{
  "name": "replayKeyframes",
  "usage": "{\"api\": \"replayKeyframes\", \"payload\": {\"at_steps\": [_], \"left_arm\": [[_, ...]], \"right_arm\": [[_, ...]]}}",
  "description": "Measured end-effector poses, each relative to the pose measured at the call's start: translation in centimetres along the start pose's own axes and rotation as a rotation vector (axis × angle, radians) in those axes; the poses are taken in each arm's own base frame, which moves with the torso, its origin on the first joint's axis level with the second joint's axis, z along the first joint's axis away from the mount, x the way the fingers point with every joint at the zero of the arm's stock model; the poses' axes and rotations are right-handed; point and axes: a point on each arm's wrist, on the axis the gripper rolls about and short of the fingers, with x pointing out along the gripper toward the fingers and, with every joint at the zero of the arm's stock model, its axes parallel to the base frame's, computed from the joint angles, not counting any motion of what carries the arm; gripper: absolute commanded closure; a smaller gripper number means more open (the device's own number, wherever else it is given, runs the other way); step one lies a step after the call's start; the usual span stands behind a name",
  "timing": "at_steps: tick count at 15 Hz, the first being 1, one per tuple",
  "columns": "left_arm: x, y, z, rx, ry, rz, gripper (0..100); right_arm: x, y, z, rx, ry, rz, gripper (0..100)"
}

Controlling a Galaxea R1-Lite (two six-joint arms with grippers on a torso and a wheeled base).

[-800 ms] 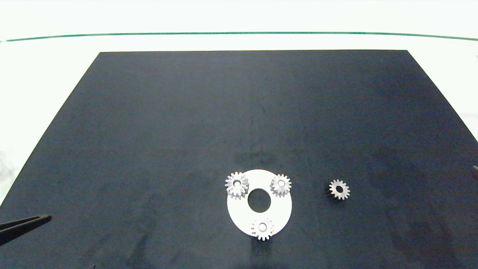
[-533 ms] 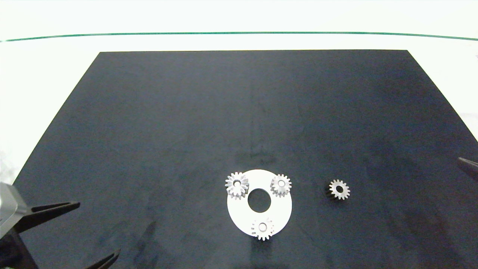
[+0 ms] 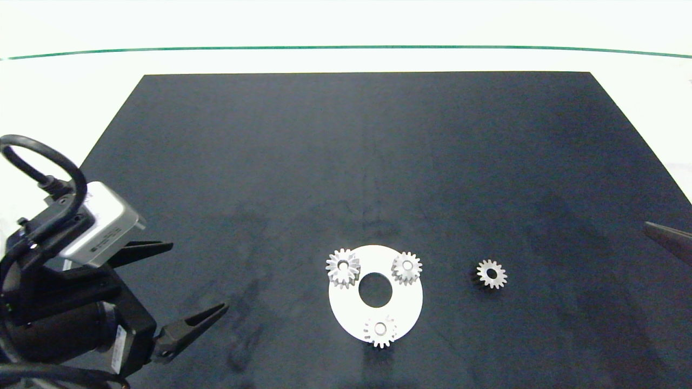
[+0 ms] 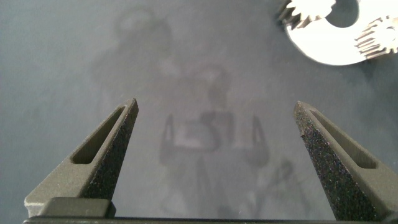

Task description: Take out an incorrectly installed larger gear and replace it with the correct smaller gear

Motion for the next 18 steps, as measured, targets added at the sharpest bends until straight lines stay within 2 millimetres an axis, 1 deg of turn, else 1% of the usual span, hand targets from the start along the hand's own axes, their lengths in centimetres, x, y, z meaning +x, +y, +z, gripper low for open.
{"api": "replayKeyframes", "payload": {"at_steps": [2, 5, 8, 9, 11, 14, 16, 18], "left_arm": [[0.9, -0.4, 0.6, 0.018, 0.029, -0.020, 0], [2.1, -0.7, 1.1, 0.029, 0.105, -0.047, 0], [3.4, -1.2, 2.9, -0.009, 0.101, -0.047, 0], [3.8, -1.7, 3.5, -0.014, 0.098, -0.050, 0], [4.7, -3.2, 4.5, -0.021, 0.104, -0.033, 0], [6.2, -5.5, 6.1, -0.079, 0.104, 0.004, 0], [7.0, -6.3, 6.2, -0.088, 0.124, 0.021, 0], [7.6, -6.9, 5.8, -0.090, 0.161, 0.029, 0]], "right_arm": [[0.6, 0.4, 0.3, 0.022, 0.026, 0.030, 0], [1.0, 0.9, 0.5, 0.014, 0.080, 0.067, 0], [1.0, 1.2, 1.1, 0.006, 0.093, 0.085, 0], [0.9, 1.3, 1.2, 0.005, 0.090, 0.089, 0], [0.9, 1.3, 1.2, 0.004, 0.089, 0.090, 0], [0.9, 1.3, 1.3, 0.005, 0.085, 0.090, 0], [0.9, 1.3, 1.3, 0.005, 0.085, 0.089, 0], [0.9, 1.3, 1.2, 0.006, 0.088, 0.087, 0]]}}
